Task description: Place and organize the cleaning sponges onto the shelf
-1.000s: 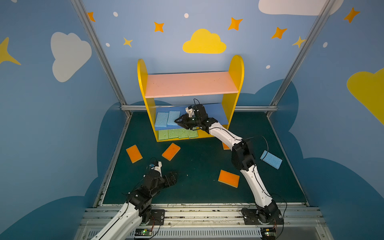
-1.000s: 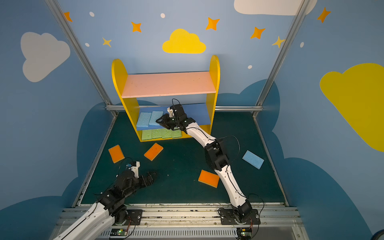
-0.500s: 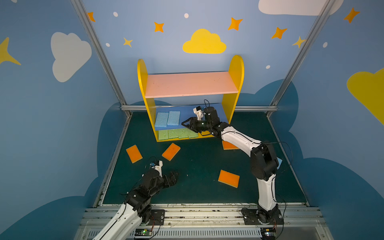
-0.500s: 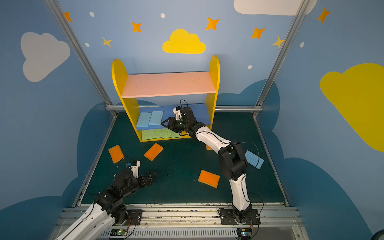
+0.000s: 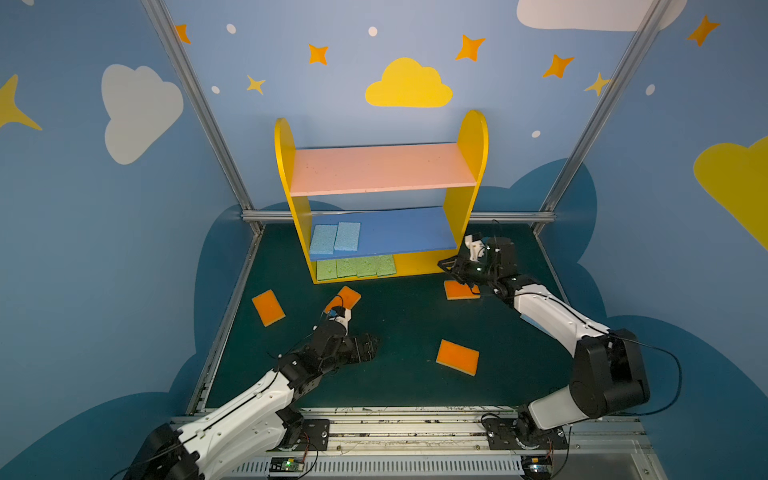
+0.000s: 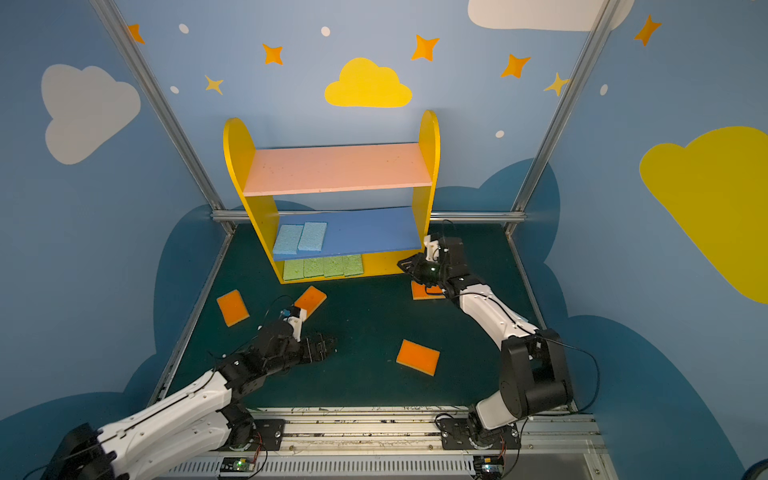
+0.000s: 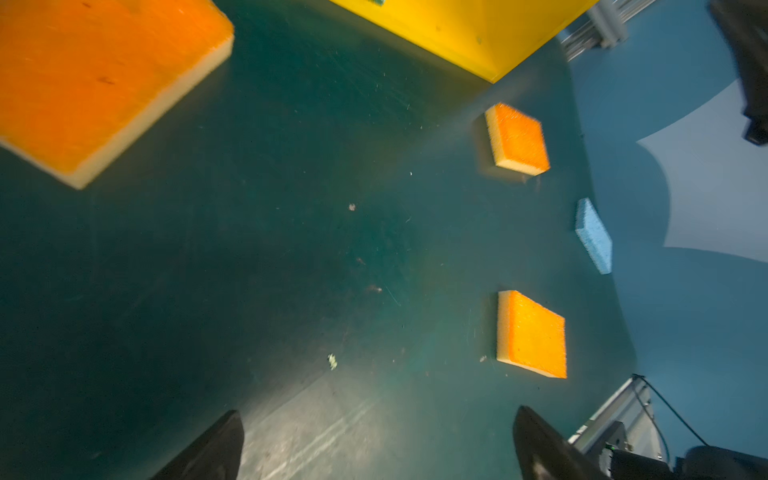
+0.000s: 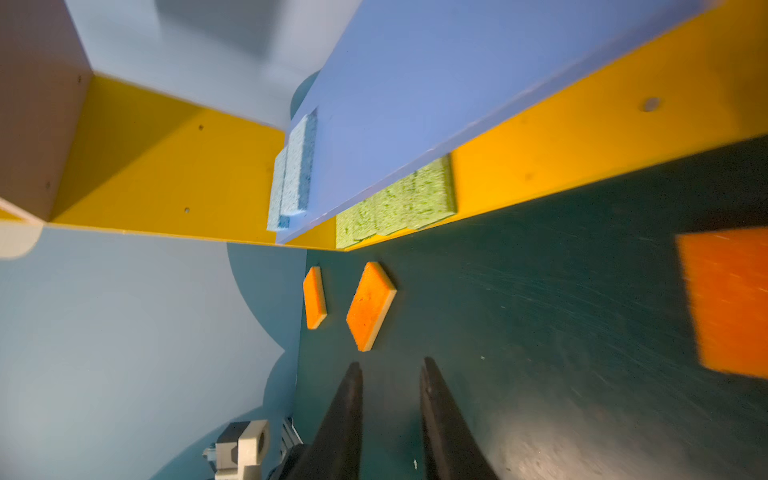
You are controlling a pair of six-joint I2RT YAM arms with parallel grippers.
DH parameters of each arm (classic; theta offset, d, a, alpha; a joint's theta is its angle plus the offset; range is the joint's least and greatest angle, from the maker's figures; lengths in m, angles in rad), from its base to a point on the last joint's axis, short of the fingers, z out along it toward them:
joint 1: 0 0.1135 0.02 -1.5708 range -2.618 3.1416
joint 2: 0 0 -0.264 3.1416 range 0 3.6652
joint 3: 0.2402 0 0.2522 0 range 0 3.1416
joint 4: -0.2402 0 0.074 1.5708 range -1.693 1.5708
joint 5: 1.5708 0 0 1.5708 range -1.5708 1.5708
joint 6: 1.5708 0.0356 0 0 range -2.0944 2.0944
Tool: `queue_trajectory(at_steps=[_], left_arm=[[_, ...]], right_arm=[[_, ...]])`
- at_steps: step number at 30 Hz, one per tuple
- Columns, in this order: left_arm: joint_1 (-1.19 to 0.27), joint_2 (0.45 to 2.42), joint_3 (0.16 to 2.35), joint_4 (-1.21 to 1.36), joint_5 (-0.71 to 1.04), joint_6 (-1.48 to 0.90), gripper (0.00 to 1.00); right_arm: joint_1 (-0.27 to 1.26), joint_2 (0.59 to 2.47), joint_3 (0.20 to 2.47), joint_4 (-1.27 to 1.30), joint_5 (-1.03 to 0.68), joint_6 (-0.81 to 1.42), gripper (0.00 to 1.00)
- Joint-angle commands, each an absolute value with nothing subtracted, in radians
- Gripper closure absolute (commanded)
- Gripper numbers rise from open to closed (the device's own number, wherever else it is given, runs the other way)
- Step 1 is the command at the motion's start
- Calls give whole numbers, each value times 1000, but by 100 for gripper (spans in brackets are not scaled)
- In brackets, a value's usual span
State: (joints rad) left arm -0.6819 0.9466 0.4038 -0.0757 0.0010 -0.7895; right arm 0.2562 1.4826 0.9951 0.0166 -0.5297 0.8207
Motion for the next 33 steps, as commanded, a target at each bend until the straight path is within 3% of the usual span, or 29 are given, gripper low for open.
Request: queue_trajectory(at_steps=[1,3,6,11,15,19,24,33], left_arm=[[-712,1056,478,21,-14,-769,1],[-728,1124,529,28,0,-763,0],[-742,1192,580,38,17,-755,1],[-749,1217,594,48,28,-750,1],[-749,1219,578,50,23,-747,1],[-749,1233,577,55,29,-747,1],[-749,1239,578,53,34,-741,0],[-743,1254,569,60,26,-740,1]], right_arm=[[141,1436,939,-34,-563,791,79],[55,1443,921,-63,-533,786,82],[-37,1462,941,-158,-450,781,95],[-73,1430,986,-380,-47,743,89],[-110,1441,967,-425,88,752,89],[-175,1488,928,-394,81,739,89],[-305,1588,913,-356,-59,773,91],[-403,1724,912,-306,-251,783,93]])
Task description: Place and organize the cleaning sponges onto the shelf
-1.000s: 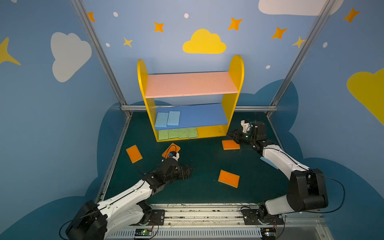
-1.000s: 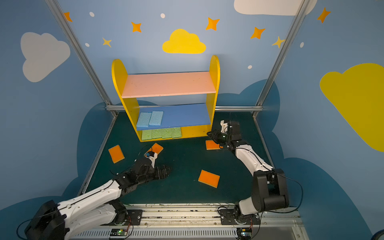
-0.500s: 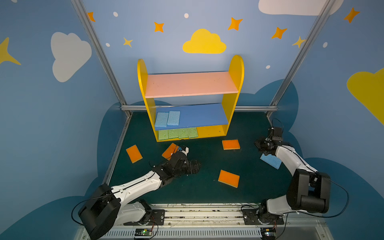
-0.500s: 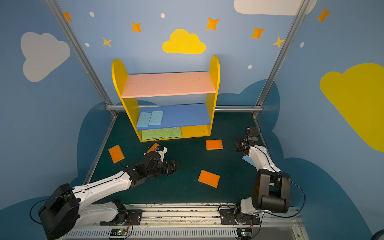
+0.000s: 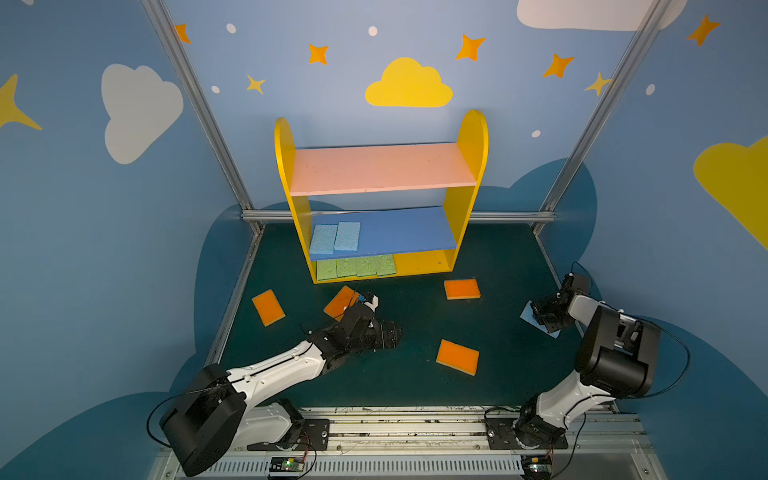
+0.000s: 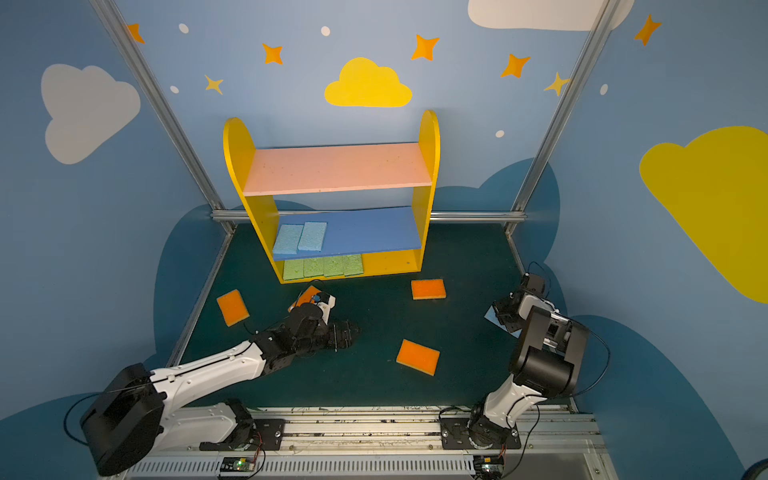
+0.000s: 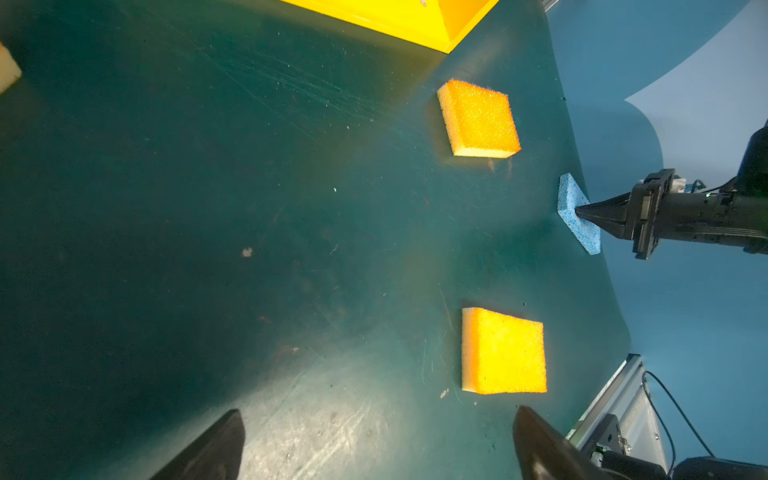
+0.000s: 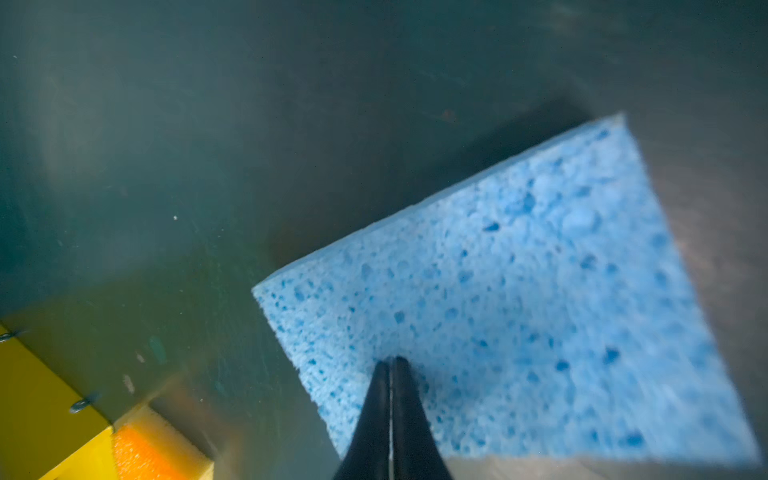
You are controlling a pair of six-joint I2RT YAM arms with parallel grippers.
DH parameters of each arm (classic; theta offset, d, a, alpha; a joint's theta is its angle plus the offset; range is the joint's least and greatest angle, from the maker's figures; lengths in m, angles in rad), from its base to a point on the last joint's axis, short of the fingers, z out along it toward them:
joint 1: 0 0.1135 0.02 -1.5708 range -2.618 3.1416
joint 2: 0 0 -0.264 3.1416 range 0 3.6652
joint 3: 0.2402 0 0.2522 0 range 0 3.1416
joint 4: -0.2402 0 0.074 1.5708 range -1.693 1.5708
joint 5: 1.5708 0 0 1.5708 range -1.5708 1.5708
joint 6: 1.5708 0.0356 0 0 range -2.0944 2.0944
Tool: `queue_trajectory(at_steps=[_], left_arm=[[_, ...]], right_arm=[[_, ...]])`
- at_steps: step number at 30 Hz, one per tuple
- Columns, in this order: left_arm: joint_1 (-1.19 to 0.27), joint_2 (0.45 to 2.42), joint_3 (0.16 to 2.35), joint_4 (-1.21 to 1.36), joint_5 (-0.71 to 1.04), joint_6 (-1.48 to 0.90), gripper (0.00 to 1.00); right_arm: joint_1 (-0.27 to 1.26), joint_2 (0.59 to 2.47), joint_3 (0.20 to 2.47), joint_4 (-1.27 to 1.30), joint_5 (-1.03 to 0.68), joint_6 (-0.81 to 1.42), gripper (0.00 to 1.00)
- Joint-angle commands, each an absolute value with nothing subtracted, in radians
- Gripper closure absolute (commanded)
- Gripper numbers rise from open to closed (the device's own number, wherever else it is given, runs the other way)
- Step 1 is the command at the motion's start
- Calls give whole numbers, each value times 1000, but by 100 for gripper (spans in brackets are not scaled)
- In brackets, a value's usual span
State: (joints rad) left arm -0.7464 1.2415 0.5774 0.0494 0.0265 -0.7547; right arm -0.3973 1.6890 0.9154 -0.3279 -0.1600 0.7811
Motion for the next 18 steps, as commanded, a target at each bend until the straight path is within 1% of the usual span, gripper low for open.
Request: queue_trajectory(at_steps=[1,3,4,5,8,13,18], left_arm=[[-744,1259,569,61,28,-740,1],[-744,1267,569,64,31,-741,0],[-743,1269,570,64,31,-741,0],[-742,1269,569,64,31,-742,1],[-741,1267,567,64,30,-742,1],[-739,1264,555,74,26,-745,0],[-739,1272,541,89,31,-759,1]], right_arm=[[-401,1743,914,-297,-282,774,93],[-398,1785,920,-278,-360,770,92],[-398,1802,924,-269,-412,764,95],[-396,1812,924,-259,-449,768,95],[-375,1824,915,-222,-534,776,95],[-288,1809,863,-140,-612,814,95],[-155,1805,859,-106,-607,835,95]])
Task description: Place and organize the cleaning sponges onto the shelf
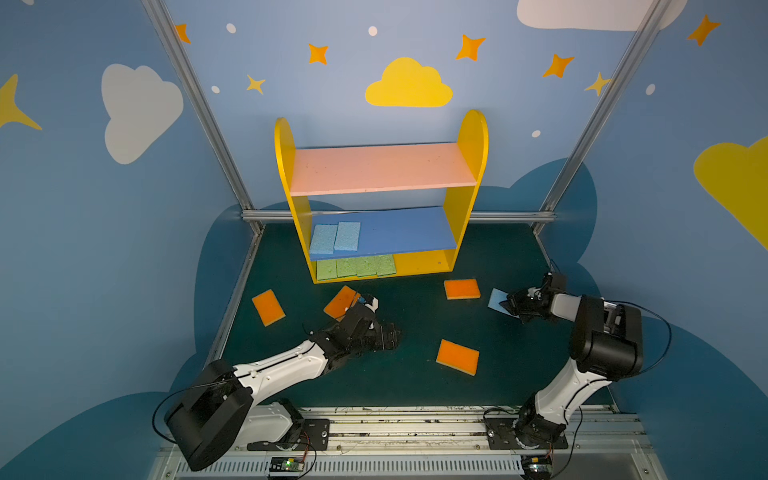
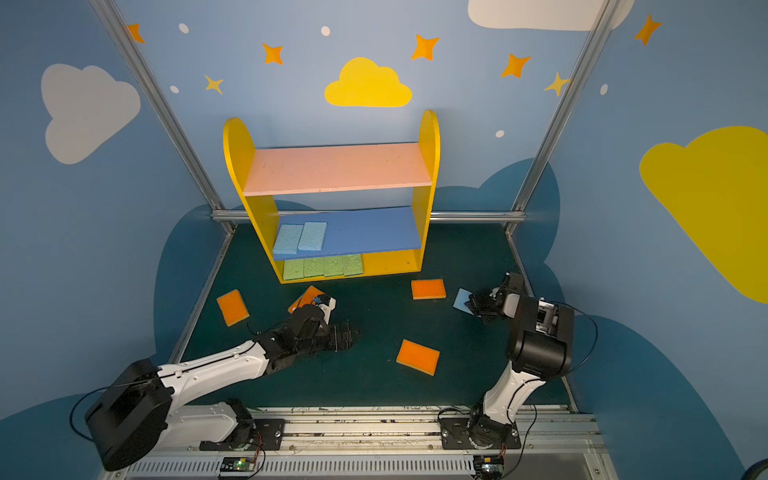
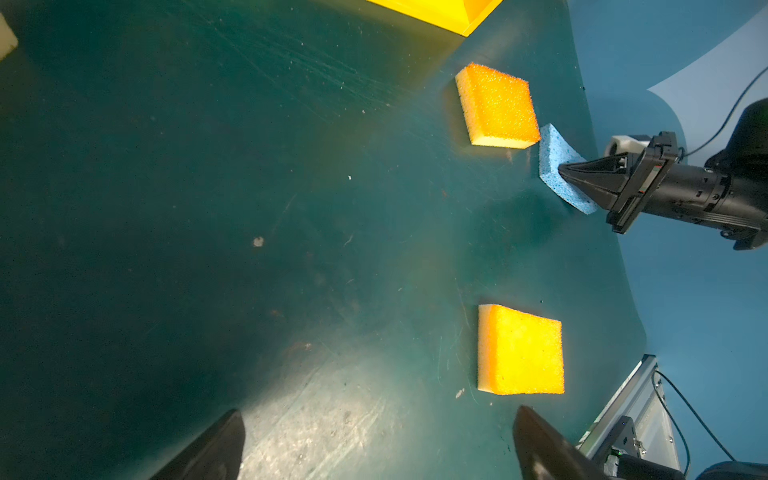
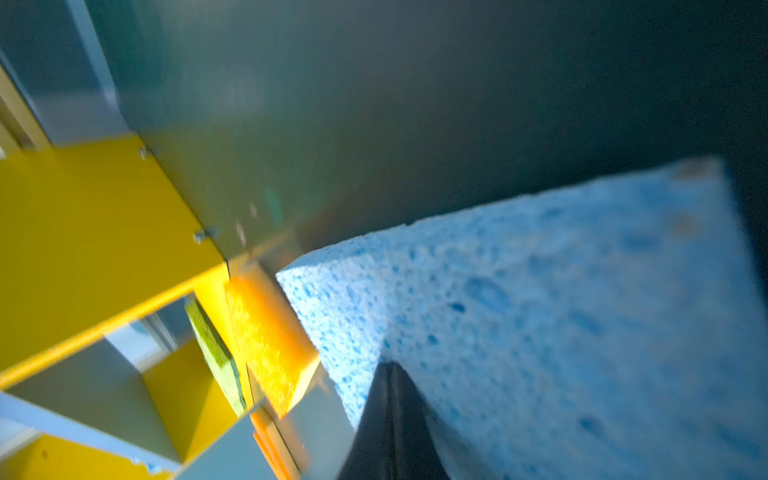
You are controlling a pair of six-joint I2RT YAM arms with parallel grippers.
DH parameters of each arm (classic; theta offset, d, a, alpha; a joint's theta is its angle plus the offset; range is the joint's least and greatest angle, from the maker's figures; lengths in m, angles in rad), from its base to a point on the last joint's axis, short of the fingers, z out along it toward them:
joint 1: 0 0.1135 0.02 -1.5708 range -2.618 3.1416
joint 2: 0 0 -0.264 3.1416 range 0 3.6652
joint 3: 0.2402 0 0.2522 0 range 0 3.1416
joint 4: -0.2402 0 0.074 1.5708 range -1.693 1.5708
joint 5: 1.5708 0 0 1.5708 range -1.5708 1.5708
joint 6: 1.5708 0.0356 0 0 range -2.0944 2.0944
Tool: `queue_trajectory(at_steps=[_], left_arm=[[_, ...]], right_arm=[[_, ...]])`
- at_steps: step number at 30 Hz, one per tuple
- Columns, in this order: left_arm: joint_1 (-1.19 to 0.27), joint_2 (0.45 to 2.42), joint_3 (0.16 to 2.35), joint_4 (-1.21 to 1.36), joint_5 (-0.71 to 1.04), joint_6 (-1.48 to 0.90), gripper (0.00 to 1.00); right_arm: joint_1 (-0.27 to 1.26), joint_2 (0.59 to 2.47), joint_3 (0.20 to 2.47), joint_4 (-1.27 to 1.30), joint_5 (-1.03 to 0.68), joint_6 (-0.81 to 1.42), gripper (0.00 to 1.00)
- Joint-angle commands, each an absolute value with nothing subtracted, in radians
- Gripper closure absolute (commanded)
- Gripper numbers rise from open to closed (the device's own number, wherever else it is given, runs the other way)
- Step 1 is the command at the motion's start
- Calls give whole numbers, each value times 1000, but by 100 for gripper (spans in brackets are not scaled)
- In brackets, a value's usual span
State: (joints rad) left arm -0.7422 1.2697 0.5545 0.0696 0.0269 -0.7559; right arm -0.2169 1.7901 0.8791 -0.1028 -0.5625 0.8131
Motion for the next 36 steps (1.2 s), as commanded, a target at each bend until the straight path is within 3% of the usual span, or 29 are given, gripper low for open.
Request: queue_trajectory(at_steps=[1,16,23,26,28,30,34,36], left_arm=[[-739,1270,538,90,29,-762,0],[-720,1205,485,69,-9,-765,1],[-711,1190,465,73,0,-766,1],[-710,1189,463,84,12,-758,3],[-710,1184,458,93,24,-753,12],[-708,1182,452,103,35,-750,28],[-710,1194,443,132,62,-753,52],[-710,1219,446,146,79,-753,72]], right_arm=[[-123,1804,857,-89,-603,845,95],[472,1872,916,81,-529,925,96],[574,1806,1006,59,-577,874,94],[558,1765,1040,22,-626,828,86],[543,1750,1070,-45,-655,765,78],[519,1721,1081,-138,-633,684,69],[450,1663,1054,-245,-607,590,53],[409,1640,1029,-278,-613,562,48]])
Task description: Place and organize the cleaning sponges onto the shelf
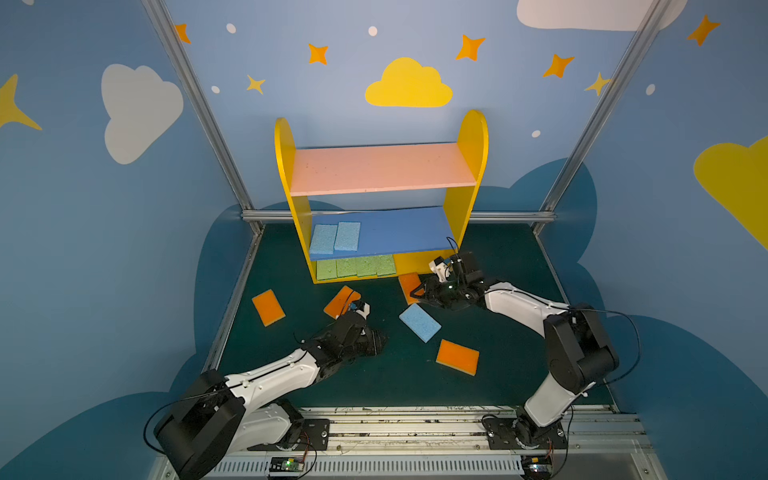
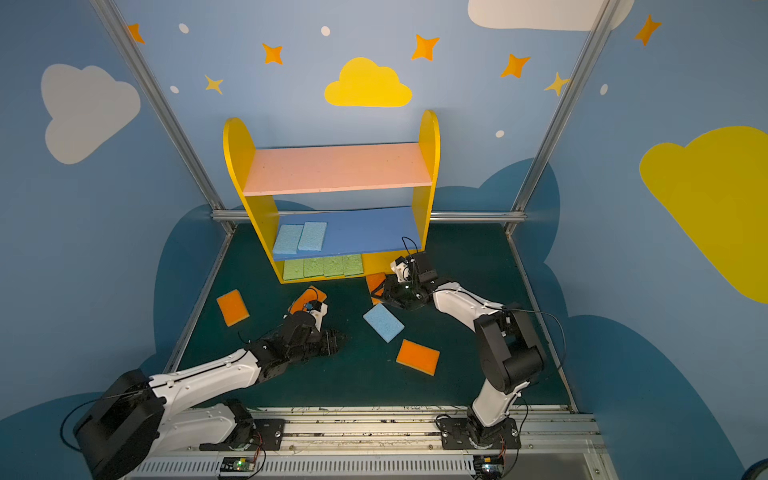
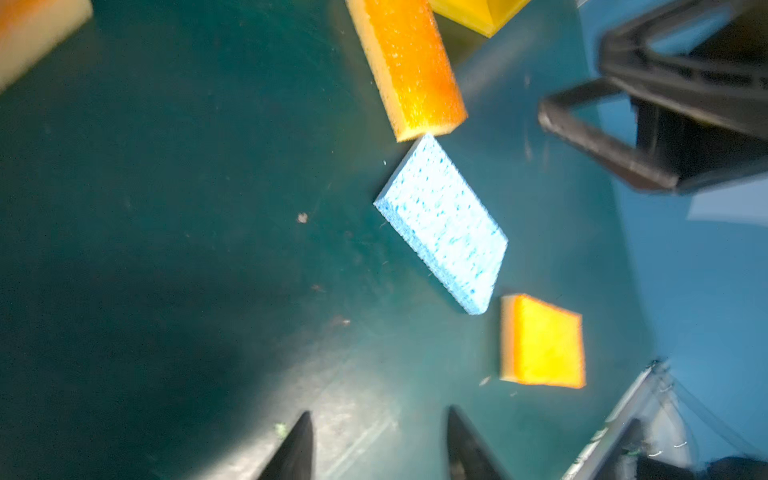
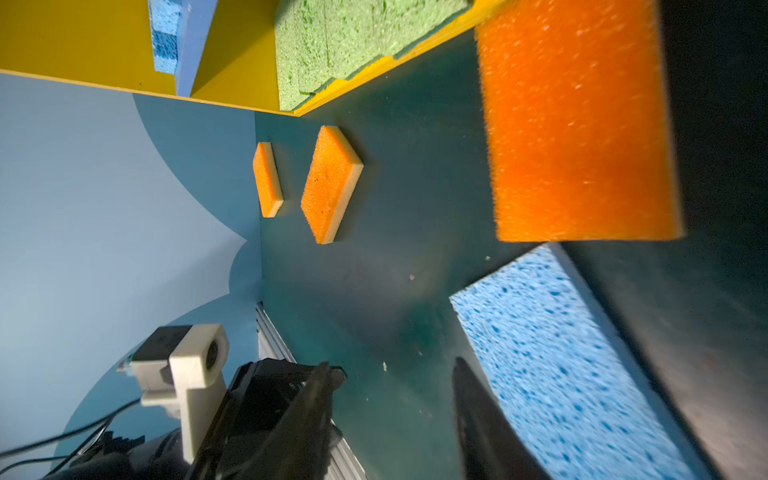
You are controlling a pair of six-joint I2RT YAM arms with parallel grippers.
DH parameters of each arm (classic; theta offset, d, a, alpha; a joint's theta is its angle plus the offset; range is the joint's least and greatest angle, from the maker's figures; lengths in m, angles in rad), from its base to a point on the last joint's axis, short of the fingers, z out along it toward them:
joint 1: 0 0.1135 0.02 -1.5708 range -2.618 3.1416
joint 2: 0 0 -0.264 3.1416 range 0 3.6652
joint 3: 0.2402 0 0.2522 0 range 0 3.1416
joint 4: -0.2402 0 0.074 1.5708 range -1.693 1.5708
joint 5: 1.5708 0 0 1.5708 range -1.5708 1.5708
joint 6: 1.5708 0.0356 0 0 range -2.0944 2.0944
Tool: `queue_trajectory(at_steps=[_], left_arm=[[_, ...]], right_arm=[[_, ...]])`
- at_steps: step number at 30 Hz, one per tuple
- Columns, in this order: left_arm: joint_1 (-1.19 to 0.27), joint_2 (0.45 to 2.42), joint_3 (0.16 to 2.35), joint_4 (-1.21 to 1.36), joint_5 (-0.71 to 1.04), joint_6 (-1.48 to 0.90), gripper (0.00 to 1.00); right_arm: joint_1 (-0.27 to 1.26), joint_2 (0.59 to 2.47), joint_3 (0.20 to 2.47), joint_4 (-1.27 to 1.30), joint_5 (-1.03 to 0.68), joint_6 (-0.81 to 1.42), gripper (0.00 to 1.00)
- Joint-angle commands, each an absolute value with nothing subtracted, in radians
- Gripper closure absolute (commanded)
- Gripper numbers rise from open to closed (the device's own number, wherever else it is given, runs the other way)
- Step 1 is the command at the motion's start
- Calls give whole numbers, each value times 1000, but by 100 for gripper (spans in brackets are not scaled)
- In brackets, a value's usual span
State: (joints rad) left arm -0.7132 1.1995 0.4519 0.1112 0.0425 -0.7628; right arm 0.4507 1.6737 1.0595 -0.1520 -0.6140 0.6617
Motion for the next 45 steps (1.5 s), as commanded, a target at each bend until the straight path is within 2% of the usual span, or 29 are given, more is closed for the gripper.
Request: queue_trajectory(at_steps=[1,2,10,16,22,40,45], left_arm=[[-710,1233,449,150,83,-756,88],[-711,1246,453,155,83,-761,97],[-743,1361,470,274,91,-797,97],[-762,1444,499,320,97,-807,97],[-762,1516,511,367,92,-815,97],[-754,1644,546,437,127,-832,97],[-753,1654,548,441,136,-837,97]], right_arm=[[395,1631,1018,-287,-616,553,47],[383,1623,1005,-293,-618,544,45],[333,1673,935,-282,-642,513,43],[285,1728,902,-243,-706,529,50],[284,1761,867,-217,-728,535,50],[396,1663,732,-126,-725,614,53],[413,1685,760,-160,-705,606,57]])
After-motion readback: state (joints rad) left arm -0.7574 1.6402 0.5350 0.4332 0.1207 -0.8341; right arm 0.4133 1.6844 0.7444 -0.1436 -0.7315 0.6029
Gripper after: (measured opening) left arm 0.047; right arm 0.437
